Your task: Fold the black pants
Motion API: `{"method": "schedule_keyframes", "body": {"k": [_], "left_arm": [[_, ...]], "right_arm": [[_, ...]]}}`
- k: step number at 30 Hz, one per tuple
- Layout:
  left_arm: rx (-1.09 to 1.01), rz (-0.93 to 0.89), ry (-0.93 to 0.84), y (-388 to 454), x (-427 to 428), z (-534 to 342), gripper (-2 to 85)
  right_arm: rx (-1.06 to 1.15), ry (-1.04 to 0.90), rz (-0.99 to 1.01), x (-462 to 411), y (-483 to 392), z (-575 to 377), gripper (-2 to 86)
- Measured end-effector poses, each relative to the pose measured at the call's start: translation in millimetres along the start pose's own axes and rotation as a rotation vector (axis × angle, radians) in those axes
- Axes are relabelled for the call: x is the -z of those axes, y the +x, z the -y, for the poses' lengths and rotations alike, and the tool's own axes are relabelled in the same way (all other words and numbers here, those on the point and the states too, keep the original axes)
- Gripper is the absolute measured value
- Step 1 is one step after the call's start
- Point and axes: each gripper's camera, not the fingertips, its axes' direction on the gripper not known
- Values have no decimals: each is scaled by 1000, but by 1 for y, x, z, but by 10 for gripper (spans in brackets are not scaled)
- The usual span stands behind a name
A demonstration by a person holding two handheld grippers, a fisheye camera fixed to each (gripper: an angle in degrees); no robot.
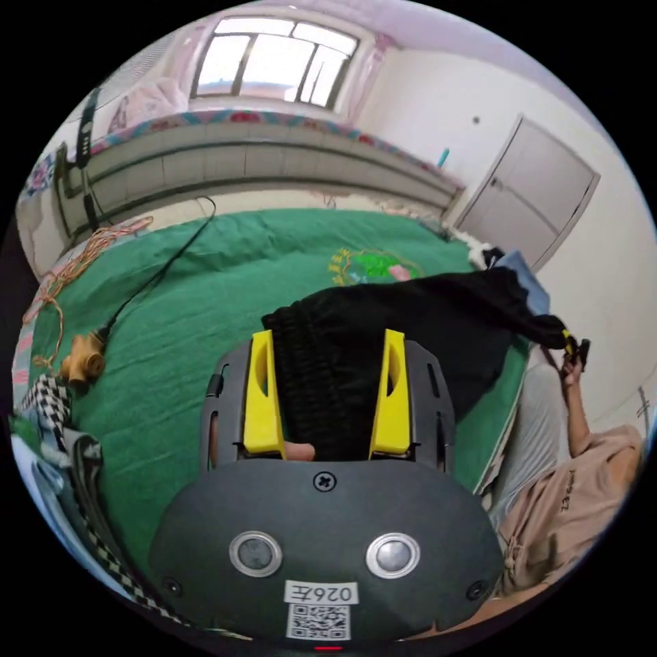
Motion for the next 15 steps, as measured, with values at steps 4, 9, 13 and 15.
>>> {"method": "schedule_keyframes", "body": {"k": [4, 9, 13, 15], "left_arm": [[-4, 235, -149, 14, -18, 20, 96], [-148, -26, -4, 18, 42, -12, 37], [-352, -365, -19, 22, 66, -59, 41], [-371, -465, -85, 18, 70, -85, 44]], "right_arm": [[-39, -21, -117, -4, -1, 9, -3], [-57, -3, -258, -30, -12, 33, 12], [9, -47, -535, -72, -36, 52, 48], [70, -56, -743, -93, -55, 58, 68]]}}
